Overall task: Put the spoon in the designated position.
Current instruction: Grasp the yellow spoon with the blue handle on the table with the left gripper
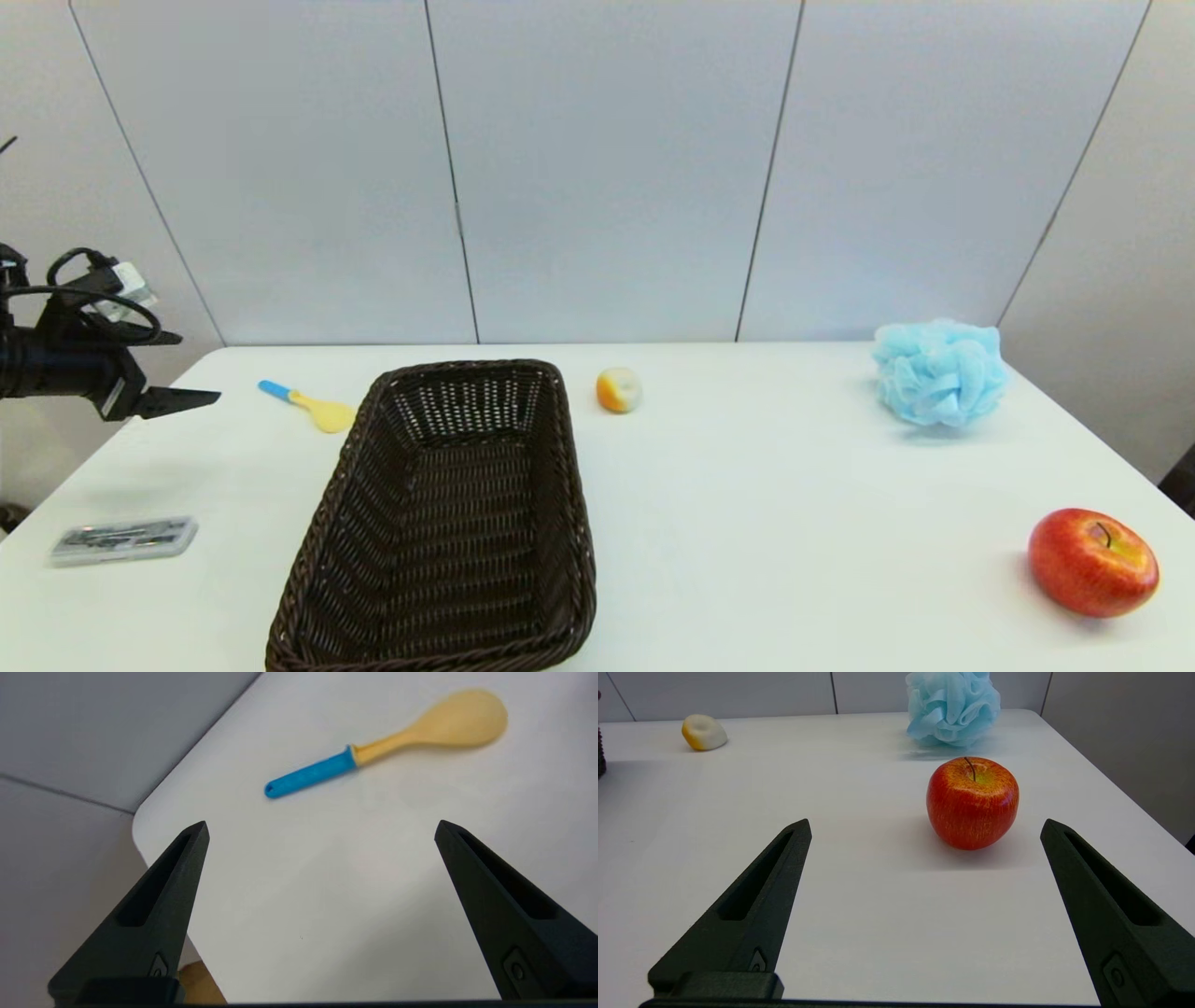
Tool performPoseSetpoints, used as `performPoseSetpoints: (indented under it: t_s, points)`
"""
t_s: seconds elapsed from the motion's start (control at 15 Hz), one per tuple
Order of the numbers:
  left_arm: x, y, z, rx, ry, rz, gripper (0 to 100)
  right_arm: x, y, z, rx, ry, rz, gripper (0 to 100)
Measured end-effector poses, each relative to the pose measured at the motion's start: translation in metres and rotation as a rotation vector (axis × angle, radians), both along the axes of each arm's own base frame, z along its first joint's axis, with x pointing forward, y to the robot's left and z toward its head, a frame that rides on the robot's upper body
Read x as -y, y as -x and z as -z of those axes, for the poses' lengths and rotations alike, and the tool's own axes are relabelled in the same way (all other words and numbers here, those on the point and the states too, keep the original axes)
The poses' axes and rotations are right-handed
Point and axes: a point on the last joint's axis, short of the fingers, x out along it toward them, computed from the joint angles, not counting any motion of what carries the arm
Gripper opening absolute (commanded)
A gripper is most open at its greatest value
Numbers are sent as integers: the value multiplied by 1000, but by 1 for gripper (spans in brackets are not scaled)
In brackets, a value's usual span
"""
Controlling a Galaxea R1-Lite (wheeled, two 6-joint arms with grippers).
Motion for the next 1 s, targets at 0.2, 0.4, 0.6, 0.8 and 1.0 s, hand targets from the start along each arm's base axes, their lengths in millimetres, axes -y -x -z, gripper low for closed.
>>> performPoseSetpoints:
  t_s: [0.2, 0.4, 0.6, 0.8, 1.0]
  points:
    - [-1, -3, 7, -30, -31, 143, 100, 0, 0, 0, 0, 0, 0, 100]
    - [-4, -8, 12, -57, -72, 248, 100, 0, 0, 0, 0, 0, 0, 100]
    - [-8, -18, 20, -68, -99, 316, 100, 0, 0, 0, 0, 0, 0, 100]
    - [-10, -31, 31, -73, -100, 326, 100, 0, 0, 0, 0, 0, 0, 100]
    - [-2, -49, 37, -84, -80, 323, 100, 0, 0, 0, 0, 0, 0, 100]
